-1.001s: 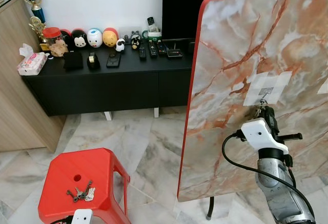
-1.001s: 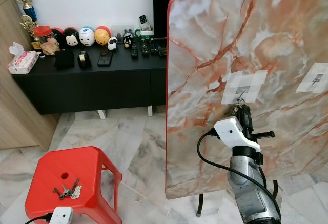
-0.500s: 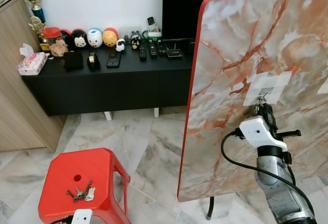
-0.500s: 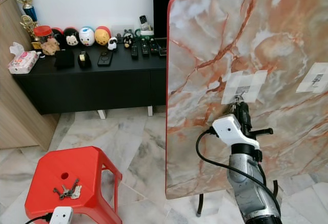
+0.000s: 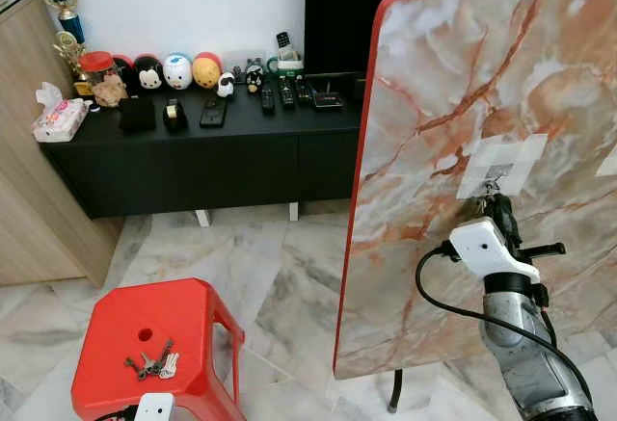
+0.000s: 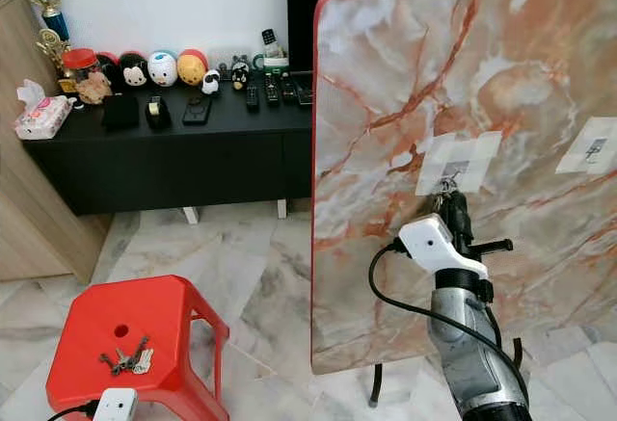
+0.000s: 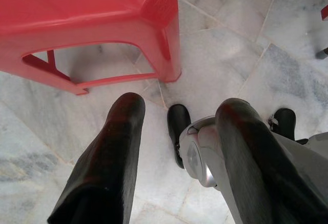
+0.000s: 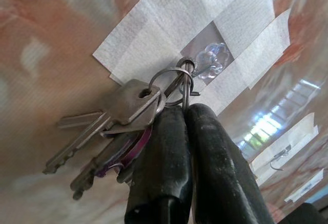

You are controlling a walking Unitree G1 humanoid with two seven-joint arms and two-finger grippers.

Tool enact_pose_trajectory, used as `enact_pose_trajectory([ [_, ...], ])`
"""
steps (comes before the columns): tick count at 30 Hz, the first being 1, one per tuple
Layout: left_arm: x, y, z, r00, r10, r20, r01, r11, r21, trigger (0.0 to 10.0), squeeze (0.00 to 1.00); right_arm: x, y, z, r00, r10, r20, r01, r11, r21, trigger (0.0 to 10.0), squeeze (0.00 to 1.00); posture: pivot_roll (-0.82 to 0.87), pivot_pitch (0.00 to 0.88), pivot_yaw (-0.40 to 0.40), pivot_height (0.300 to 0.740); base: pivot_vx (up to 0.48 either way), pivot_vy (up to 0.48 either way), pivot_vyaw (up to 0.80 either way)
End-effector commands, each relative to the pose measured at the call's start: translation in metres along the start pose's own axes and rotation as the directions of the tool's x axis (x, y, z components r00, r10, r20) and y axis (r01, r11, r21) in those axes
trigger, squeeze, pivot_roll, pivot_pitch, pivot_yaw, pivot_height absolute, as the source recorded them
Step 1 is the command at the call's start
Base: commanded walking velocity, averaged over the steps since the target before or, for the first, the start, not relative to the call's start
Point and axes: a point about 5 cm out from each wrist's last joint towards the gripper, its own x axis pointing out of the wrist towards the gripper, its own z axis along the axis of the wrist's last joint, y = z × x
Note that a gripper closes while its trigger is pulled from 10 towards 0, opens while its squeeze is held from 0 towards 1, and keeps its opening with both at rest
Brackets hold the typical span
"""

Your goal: Hang keys on a hook

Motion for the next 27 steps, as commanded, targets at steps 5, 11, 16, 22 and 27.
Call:
enact_pose_trajectory([
  [5, -0.001, -0.001, -0.006, 1.0, -0.004, -0.027, 0.004, 1.0, 0.008, 10.0, 0.0, -0.001, 0.002, 0.002, 1.0, 0.019, 0.005, -0.019, 1.0, 0.003, 10.0, 0.0, 0.05, 0.0, -0.05, 0.74, 0.0, 0.0, 0.0],
  [11, -0.001, -0.001, -0.006, 1.0, -0.003, -0.027, 0.003, 1.0, 0.009, 10.0, 0.0, -0.004, 0.003, 0.003, 0.999, 0.039, 0.015, -0.04, 0.999, 0.014, 10.0, 0.0, 0.05, 0.0, -0.051, 0.74, 0.0, 0.0, 0.0],
  [16, -0.001, -0.001, -0.006, 1.0, -0.004, -0.027, 0.004, 1.0, 0.009, 10.0, 0.0, -0.008, 0.006, 0.003, 0.997, 0.067, 0.023, -0.068, 0.997, 0.032, 10.0, 1.0, 0.05, 0.0, -0.051, 0.74, 0.0, 0.0, 0.0],
  [22, -0.001, -0.001, -0.006, 1.0, -0.005, -0.026, 0.006, 1.0, 0.01, 10.0, 0.0, -0.01, 0.006, 0.004, 0.997, 0.073, 0.027, -0.074, 0.996, 0.042, 10.0, 1.0, 0.05, 0.0, -0.052, 0.74, 0.0, 0.0, 0.0],
  [27, -0.001, -0.001, -0.006, 1.0, -0.005, -0.026, 0.006, 1.0, 0.009, 10.0, 0.0, -0.016, 0.007, 0.011, 0.99, 0.116, 0.084, -0.123, 0.989, 0.077, 10.0, 1.0, 0.05, 0.0, -0.053, 0.74, 0.0, 0.0, 0.0],
])
